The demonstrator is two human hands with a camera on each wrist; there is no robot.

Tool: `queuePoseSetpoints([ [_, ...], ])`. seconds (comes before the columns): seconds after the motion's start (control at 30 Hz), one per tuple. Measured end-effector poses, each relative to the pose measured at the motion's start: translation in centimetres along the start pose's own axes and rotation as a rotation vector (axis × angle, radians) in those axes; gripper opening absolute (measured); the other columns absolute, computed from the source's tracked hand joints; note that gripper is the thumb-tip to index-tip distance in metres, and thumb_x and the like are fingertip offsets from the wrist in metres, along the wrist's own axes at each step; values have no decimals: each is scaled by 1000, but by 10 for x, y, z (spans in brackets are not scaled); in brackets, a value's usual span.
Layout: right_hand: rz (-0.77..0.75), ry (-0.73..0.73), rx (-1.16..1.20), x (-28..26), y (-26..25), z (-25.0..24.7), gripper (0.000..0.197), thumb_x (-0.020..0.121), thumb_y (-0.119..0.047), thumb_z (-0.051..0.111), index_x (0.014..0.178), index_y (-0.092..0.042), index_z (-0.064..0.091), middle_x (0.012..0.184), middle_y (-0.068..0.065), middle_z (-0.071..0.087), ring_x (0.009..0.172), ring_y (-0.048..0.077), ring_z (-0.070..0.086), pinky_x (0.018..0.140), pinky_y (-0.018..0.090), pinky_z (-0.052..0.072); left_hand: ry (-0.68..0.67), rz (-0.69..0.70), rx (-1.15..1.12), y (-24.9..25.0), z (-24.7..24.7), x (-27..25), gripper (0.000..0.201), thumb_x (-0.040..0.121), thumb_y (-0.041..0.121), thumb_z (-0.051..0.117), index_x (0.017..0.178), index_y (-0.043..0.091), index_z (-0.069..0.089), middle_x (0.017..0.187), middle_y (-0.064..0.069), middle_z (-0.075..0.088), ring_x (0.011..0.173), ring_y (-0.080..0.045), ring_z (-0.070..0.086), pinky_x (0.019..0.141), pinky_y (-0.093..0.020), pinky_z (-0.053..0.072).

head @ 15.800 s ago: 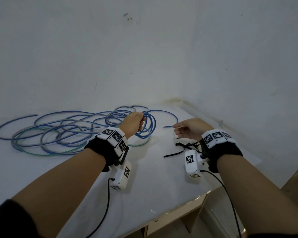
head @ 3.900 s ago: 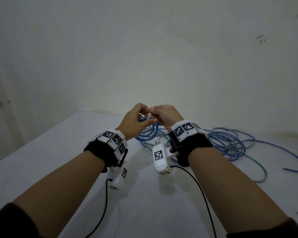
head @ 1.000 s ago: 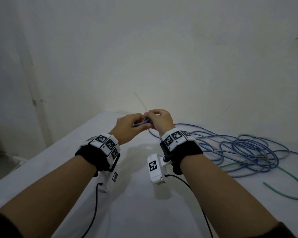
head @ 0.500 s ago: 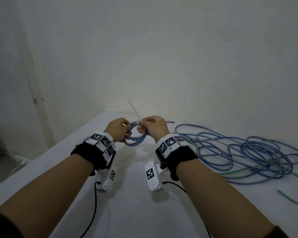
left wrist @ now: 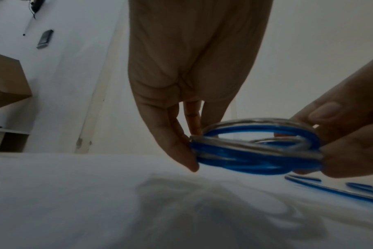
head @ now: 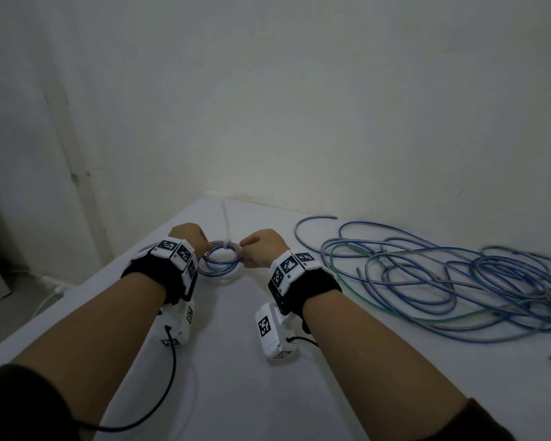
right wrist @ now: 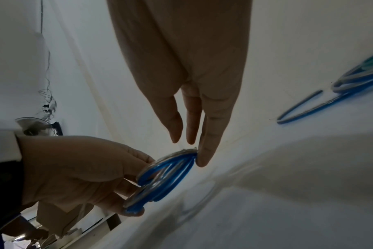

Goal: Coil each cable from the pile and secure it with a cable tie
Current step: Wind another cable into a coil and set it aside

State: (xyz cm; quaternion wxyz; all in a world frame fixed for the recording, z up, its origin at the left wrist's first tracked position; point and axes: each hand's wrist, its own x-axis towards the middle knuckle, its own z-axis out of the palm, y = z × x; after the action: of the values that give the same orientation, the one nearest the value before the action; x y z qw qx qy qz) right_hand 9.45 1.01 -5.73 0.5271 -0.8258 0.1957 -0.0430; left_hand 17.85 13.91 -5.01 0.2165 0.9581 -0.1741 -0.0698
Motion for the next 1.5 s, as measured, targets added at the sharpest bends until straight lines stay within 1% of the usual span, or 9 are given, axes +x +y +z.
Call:
queuePoseSetpoints([
  [0.2, 9, -22, -73, 2, 9, 6, 19, 82, -5, 63, 97, 3, 71, 88, 20, 68, 96, 39, 66, 88, 48, 54, -75, -17, -85, -6, 5, 8, 36, 84, 29, 67, 90, -6, 71, 96, -22, 70, 93, -34, 66, 80, -42, 57],
  [0.37, 22, 0, -20, -9, 5, -19, 24, 90, -6, 56, 108, 7, 64, 92, 16, 61, 86, 28, 62, 86, 40, 55, -70, 23, -29, 10, -4, -2, 36, 89, 28, 59, 104, -3, 67, 106, -18, 67, 99, -30, 62, 81, -33, 50],
  [0.47, -39, 83, -3, -21, 2, -47, 16, 90, -10, 55, 98, 0, 66, 86, 10, 61, 80, 22, 61, 77, 36, 54, 8, 109, -26, 34, -14, -16, 30, 90, 25, 56, 102, 0, 68, 94, -13, 66, 84, -26, 59, 70, -27, 43],
  [0.6, -139, 277, 19, -46, 3, -91, 20, 88, -9, 56, 70, -15, 59, 72, 4, 61, 67, 18, 61, 68, 35, 52, 97, 262, -123, 76, -18, -43, 20, 90, 21, 55, 97, 7, 69, 104, -8, 68, 99, -24, 60, 75, -26, 41],
  [0.93, -256, 610, -126, -140, 39, -197, 8, 88, -13, 58, 87, -8, 64, 82, 8, 68, 69, 21, 65, 67, 29, 51, -7, 592, -177, 194, 30, -114, 19, 88, 21, 57, 100, 10, 68, 108, -9, 67, 102, -23, 59, 75, -22, 38],
  [1.2, -37, 625, -299, -171, 114, -275, 15, 88, -15, 59, 83, -3, 66, 84, 16, 70, 76, 27, 66, 80, 41, 55, -192, 688, -25, 269, 90, -127, 24, 91, 23, 56, 103, 6, 68, 106, -14, 67, 87, -21, 56, 73, -28, 43],
  [1.33, 100, 577, -419, -180, 150, -310, 17, 85, -16, 62, 71, -7, 62, 75, 13, 64, 78, 29, 61, 74, 40, 51, -223, 700, 30, 298, 121, -123, 26, 91, 22, 55, 108, 6, 66, 111, -12, 66, 94, -22, 58, 76, -27, 45],
  [1.4, 162, 464, -509, -182, 163, -322, 10, 83, -24, 68, 81, -14, 68, 84, 5, 65, 88, 24, 61, 78, 33, 49, -259, 710, 59, 310, 137, -119, 26, 90, 25, 56, 112, 11, 63, 117, -8, 63, 105, -23, 58, 86, -30, 47],
  [1.5, 251, 248, -668, -183, 176, -328, 37, 79, -32, 74, 112, -19, 65, 112, 1, 61, 108, 20, 57, 89, 28, 45, -297, 726, 105, 323, 156, -113, 31, 89, 30, 58, 118, 19, 58, 126, -7, 57, 115, -24, 53, 96, -35, 44],
])
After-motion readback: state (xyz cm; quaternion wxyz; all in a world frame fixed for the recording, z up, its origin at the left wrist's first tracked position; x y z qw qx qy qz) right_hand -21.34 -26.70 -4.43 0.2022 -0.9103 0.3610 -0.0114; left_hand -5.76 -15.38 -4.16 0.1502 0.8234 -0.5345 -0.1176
